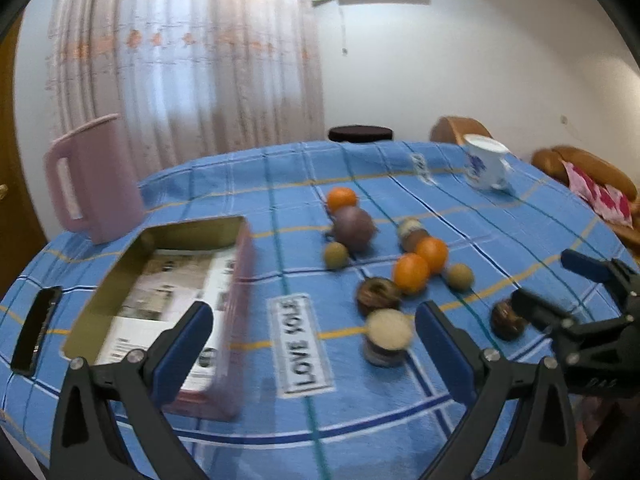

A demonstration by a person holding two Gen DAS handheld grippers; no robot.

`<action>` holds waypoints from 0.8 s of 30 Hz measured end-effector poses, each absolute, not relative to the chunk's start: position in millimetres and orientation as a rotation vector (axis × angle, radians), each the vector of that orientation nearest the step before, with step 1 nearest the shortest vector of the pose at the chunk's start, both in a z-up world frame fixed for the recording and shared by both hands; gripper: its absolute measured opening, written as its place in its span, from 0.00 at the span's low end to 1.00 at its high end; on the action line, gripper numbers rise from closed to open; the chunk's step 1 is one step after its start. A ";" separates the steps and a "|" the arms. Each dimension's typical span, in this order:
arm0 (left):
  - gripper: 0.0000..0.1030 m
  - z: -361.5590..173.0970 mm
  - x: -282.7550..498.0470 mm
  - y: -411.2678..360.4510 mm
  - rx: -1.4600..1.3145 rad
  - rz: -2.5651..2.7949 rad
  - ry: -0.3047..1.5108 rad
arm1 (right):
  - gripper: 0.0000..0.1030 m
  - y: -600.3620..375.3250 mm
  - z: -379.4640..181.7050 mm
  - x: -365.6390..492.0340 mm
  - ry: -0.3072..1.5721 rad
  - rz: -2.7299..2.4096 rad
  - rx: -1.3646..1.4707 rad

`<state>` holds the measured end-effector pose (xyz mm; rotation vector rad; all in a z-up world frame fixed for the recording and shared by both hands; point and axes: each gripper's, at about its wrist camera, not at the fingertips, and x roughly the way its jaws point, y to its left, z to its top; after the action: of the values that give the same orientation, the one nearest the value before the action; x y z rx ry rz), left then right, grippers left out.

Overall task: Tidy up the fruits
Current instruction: 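Grasp the beige-lidded round jar with left tool while right tool grasps brown round fruit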

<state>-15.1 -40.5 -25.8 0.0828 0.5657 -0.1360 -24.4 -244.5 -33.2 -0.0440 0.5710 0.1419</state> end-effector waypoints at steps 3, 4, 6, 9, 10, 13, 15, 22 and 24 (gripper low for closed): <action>0.98 -31.4 -14.7 -51.2 0.101 -0.149 0.576 | 0.75 -248.4 -45.4 -22.0 0.617 0.159 -0.044; 0.97 -32.7 -14.6 -53.2 0.102 -0.156 0.581 | 0.73 -248.5 -48.0 -20.5 0.631 0.169 -0.039; 0.96 -34.2 -14.3 -57.5 0.100 -0.169 0.587 | 0.71 -247.9 -53.0 -18.0 0.654 0.175 -0.044; 0.93 -38.1 -11.9 -63.8 0.105 -0.192 0.604 | 0.61 -248.6 -60.4 -15.0 0.684 0.189 -0.037; 0.92 -40.1 -10.4 -64.2 0.099 -0.204 0.621 | 0.56 -249.4 -63.2 -13.0 0.699 0.198 -0.029; 0.86 -48.3 -4.2 -69.0 0.092 -0.234 0.667 | 0.46 -248.6 -68.3 -9.5 0.725 0.227 -0.009; 0.80 -53.3 0.5 -70.7 0.070 -0.262 0.703 | 0.42 -248.3 -68.8 -10.3 0.720 0.238 -0.010; 0.44 -66.5 14.7 -70.8 0.008 -0.319 0.798 | 0.41 -247.7 -69.4 -10.6 0.716 0.252 -0.017; 0.40 -67.7 15.1 -68.4 -0.005 -0.321 0.805 | 0.40 -248.0 -68.6 -10.8 0.715 0.257 -0.012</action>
<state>15.1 -68.4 -67.7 -0.0054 0.8053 -0.3206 -10.8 -248.0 -68.6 -0.0116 0.7147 0.2573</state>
